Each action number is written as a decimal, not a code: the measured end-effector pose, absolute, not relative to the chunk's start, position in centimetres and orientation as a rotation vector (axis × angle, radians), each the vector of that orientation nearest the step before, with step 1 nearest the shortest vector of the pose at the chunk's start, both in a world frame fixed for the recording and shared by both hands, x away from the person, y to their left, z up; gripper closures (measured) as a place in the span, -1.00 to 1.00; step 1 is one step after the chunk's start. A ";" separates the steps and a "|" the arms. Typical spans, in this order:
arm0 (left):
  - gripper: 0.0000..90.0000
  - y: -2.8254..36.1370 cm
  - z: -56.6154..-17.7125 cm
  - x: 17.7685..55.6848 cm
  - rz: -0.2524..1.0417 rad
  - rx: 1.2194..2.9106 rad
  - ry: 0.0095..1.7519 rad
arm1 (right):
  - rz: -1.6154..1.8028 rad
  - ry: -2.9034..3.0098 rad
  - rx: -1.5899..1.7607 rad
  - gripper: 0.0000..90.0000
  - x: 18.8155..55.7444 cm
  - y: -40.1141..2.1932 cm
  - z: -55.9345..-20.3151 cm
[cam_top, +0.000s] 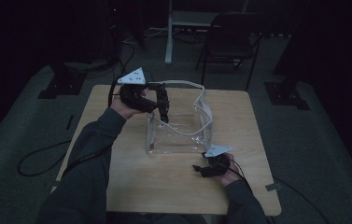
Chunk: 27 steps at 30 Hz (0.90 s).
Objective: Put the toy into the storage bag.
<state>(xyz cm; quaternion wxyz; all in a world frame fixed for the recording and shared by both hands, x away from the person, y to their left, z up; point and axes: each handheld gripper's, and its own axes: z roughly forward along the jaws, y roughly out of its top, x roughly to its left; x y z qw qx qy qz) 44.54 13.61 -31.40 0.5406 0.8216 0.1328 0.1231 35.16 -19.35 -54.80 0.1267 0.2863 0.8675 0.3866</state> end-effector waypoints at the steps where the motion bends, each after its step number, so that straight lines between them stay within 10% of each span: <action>1: -0.47 13.8 -31.7 44.6 0.296 1.966 0.323 | 1.125 2.525 0.833 -0.35 35.2 -19.4 -54.8; 27: -0.47 14.8 -34.8 45.2 0.311 2.155 0.363 | 1.123 2.530 0.815 -0.35 35.1 -19.3 -54.8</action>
